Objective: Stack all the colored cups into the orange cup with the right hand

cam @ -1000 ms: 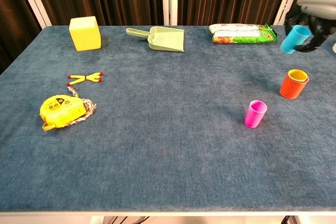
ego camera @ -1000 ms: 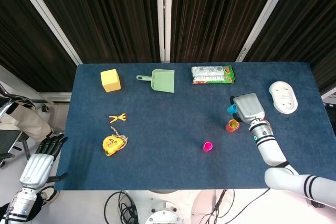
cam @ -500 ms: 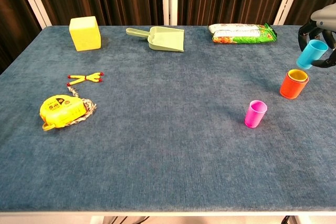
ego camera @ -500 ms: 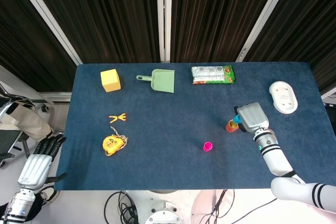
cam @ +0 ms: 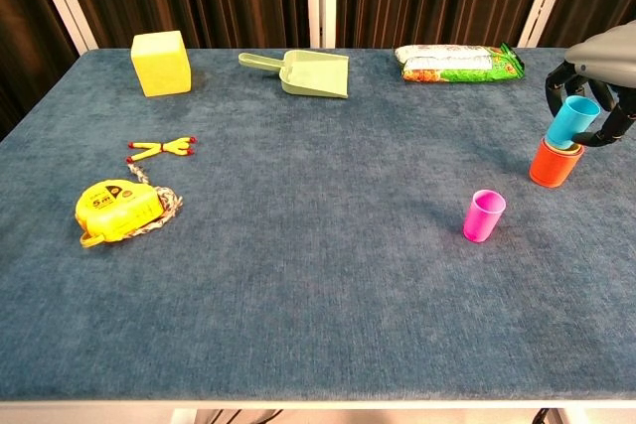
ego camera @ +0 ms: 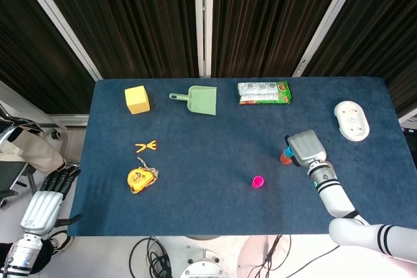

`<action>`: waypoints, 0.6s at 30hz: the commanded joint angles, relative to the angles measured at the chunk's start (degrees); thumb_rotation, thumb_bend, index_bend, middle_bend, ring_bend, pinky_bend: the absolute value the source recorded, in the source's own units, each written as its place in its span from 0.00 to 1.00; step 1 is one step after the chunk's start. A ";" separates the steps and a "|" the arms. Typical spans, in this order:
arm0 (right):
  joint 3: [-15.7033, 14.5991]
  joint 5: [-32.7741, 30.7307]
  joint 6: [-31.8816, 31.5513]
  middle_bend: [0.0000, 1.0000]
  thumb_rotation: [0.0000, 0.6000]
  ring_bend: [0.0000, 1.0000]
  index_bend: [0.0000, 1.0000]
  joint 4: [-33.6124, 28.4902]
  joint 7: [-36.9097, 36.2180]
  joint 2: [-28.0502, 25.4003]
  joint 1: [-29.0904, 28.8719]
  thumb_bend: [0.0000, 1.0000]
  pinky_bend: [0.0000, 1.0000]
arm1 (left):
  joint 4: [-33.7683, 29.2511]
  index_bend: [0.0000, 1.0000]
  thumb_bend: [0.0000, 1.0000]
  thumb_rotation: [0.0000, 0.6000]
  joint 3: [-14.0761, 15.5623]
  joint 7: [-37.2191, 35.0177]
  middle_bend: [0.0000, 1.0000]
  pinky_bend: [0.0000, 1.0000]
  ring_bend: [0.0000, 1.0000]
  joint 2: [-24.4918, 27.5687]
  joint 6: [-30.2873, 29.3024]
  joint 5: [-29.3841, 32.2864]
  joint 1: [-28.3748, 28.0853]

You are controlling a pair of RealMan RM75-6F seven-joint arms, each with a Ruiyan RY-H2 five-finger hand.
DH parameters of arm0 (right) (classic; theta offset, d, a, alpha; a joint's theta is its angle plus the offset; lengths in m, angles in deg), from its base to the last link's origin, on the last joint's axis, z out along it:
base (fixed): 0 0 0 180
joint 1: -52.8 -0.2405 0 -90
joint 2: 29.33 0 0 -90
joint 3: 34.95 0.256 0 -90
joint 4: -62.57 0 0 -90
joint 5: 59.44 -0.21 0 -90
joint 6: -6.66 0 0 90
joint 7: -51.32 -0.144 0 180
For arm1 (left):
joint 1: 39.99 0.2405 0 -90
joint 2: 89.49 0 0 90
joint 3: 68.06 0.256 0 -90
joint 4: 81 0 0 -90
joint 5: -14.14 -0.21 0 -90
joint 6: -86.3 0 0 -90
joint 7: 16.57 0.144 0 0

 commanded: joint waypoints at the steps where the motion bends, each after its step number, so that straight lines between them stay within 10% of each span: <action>1: -0.14 -0.46 0.16 0.51 1.00 0.51 0.51 -0.18 0.09 -0.15 -0.21 0.23 0.60 | 0.02 0.02 0.02 1.00 -0.02 -0.04 0.00 0.00 0.00 -0.02 0.07 0.00 -0.05; 18: 0.03 1.15 -1.21 0.44 1.00 0.46 0.42 -3.29 -2.22 -2.73 -0.50 0.15 0.55 | -0.09 0.02 0.02 1.00 -0.03 0.07 0.00 0.00 0.00 -0.06 -0.17 -0.20 -0.03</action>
